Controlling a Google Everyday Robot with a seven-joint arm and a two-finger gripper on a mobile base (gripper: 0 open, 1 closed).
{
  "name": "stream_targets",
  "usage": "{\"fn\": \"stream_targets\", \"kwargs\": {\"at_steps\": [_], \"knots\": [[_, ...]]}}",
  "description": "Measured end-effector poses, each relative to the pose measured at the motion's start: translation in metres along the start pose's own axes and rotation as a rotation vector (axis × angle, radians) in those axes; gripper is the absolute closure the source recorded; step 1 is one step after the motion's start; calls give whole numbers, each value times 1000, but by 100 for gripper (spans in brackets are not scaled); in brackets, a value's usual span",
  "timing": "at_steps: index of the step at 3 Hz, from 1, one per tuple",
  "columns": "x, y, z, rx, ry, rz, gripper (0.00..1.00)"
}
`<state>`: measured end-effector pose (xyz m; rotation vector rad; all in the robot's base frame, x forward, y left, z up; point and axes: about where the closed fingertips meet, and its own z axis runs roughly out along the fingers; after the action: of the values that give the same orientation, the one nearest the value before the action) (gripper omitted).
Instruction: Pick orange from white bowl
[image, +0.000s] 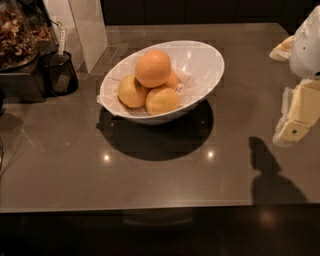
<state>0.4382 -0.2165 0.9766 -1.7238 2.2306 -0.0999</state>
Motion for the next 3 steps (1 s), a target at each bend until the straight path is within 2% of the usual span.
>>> {"fn": "stream_targets", "kwargs": {"at_steps": [1, 2, 3], "knots": [[0, 0, 0, 0, 0, 0, 0], [-9, -1, -1, -14, -34, -11, 0], [-47, -10, -2, -38, -117, -60, 0]]}}
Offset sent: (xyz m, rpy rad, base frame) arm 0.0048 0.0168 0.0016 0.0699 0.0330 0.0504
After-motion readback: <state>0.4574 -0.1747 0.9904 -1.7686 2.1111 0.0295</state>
